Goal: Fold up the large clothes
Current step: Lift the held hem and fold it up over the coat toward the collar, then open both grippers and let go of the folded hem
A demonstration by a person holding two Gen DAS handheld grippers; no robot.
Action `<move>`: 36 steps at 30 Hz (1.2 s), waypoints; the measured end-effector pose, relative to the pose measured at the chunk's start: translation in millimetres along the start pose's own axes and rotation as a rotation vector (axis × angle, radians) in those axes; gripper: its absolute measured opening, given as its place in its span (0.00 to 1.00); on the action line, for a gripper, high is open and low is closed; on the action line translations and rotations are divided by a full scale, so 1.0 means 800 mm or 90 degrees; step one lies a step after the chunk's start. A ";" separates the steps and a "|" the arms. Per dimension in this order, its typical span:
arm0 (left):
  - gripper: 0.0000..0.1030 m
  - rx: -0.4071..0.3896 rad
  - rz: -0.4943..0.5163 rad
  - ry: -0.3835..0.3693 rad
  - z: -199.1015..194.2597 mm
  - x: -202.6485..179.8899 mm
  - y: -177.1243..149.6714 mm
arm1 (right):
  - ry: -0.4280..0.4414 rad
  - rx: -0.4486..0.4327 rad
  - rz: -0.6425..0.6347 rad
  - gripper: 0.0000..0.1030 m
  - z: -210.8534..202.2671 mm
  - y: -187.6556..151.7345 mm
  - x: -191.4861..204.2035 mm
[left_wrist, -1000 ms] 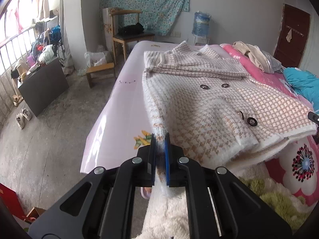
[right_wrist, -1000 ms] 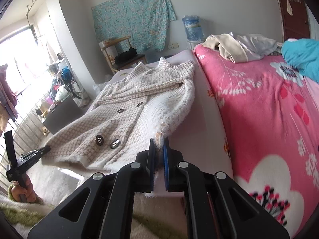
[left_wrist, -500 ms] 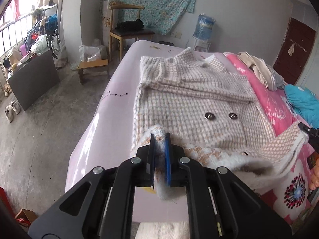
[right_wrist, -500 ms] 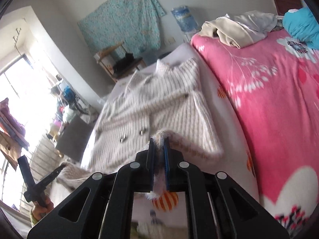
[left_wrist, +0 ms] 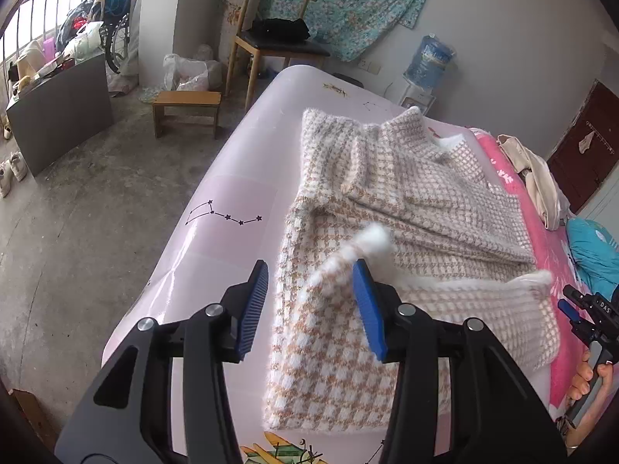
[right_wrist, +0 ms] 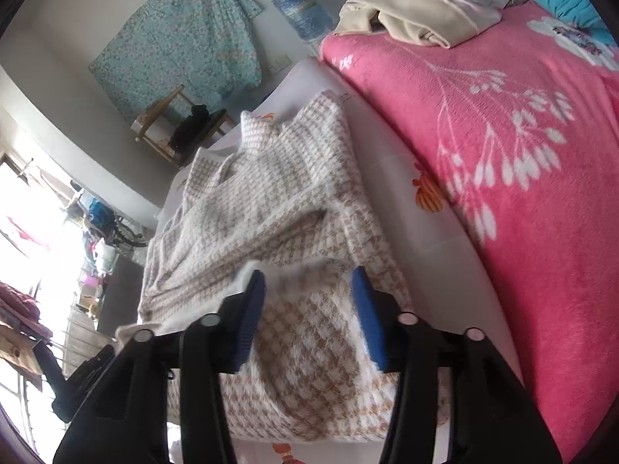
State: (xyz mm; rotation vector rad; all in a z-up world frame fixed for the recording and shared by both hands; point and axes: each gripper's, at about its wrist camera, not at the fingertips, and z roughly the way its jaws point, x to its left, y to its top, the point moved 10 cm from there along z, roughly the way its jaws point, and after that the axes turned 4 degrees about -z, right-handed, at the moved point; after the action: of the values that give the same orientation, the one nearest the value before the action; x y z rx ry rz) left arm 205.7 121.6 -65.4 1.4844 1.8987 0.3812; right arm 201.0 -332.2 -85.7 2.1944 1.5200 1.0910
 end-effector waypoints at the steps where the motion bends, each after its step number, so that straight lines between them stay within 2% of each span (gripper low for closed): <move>1: 0.42 -0.003 0.009 -0.011 -0.005 -0.005 -0.001 | -0.009 -0.007 -0.012 0.53 -0.006 0.001 0.002; 4: 0.42 0.015 0.073 -0.062 -0.015 -0.041 -0.020 | 0.001 -0.008 -0.081 0.53 -0.015 -0.004 0.032; 6: 0.42 0.054 0.123 -0.091 -0.010 -0.071 -0.045 | 0.031 0.044 -0.154 0.53 0.000 -0.027 0.069; 7: 0.42 0.079 0.144 -0.102 -0.004 -0.085 -0.062 | 0.041 0.090 -0.205 0.53 0.014 -0.048 0.091; 8: 0.42 0.101 0.162 -0.109 0.004 -0.098 -0.078 | 0.031 0.115 -0.244 0.53 0.025 -0.064 0.102; 9: 0.42 0.121 0.176 -0.105 0.013 -0.106 -0.092 | 0.013 0.132 -0.276 0.53 0.036 -0.076 0.108; 11: 0.42 0.152 0.203 -0.070 0.034 -0.111 -0.117 | -0.017 0.169 -0.308 0.53 0.056 -0.094 0.110; 13: 0.42 0.161 0.219 -0.042 0.045 -0.110 -0.131 | -0.030 0.198 -0.308 0.41 0.068 -0.107 0.105; 14: 0.41 0.161 0.219 -0.037 0.046 -0.109 -0.134 | -0.023 0.215 -0.302 0.23 0.071 -0.114 0.103; 15: 0.31 0.159 0.217 -0.037 0.045 -0.109 -0.136 | -0.023 0.231 -0.296 0.07 0.072 -0.120 0.100; 16: 0.18 0.160 0.218 -0.040 0.044 -0.108 -0.135 | -0.026 0.235 -0.294 0.06 0.072 -0.124 0.098; 17: 0.15 0.155 0.221 -0.033 0.042 -0.107 -0.135 | -0.027 0.239 -0.294 0.05 0.070 -0.127 0.096; 18: 0.05 0.147 0.223 -0.026 0.040 -0.104 -0.134 | -0.029 0.244 -0.295 0.04 0.068 -0.130 0.095; 21: 0.03 0.137 0.228 -0.040 0.024 -0.099 -0.128 | -0.033 0.264 -0.301 0.03 0.055 -0.140 0.092; 25: 0.03 0.182 0.244 -0.047 0.025 -0.094 -0.143 | -0.027 0.289 -0.284 0.03 0.048 -0.146 0.085; 29: 0.04 0.194 0.237 -0.073 0.025 -0.099 -0.132 | -0.008 0.243 -0.273 0.04 0.038 -0.114 0.094; 31: 0.07 0.192 0.210 -0.094 0.027 -0.102 -0.119 | 0.001 0.230 -0.258 0.13 0.040 -0.097 0.096; 32: 0.10 0.194 0.196 -0.106 0.030 -0.105 -0.114 | 0.001 0.224 -0.253 0.24 0.044 -0.090 0.095; 33: 0.18 0.194 0.184 -0.117 0.032 -0.108 -0.109 | -0.009 0.220 -0.253 0.31 0.050 -0.085 0.092; 34: 0.22 0.192 0.178 -0.124 0.035 -0.112 -0.105 | -0.020 0.220 -0.255 0.31 0.055 -0.082 0.089; 36: 0.22 0.182 0.181 -0.139 0.039 -0.126 -0.096 | -0.026 0.221 -0.258 0.31 0.066 -0.077 0.090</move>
State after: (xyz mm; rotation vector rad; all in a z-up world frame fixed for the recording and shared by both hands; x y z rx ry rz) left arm 181.1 -1.8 -100.6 1.9101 1.6212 0.0690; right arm 207.9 -232.2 -126.9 1.9528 2.1443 0.6922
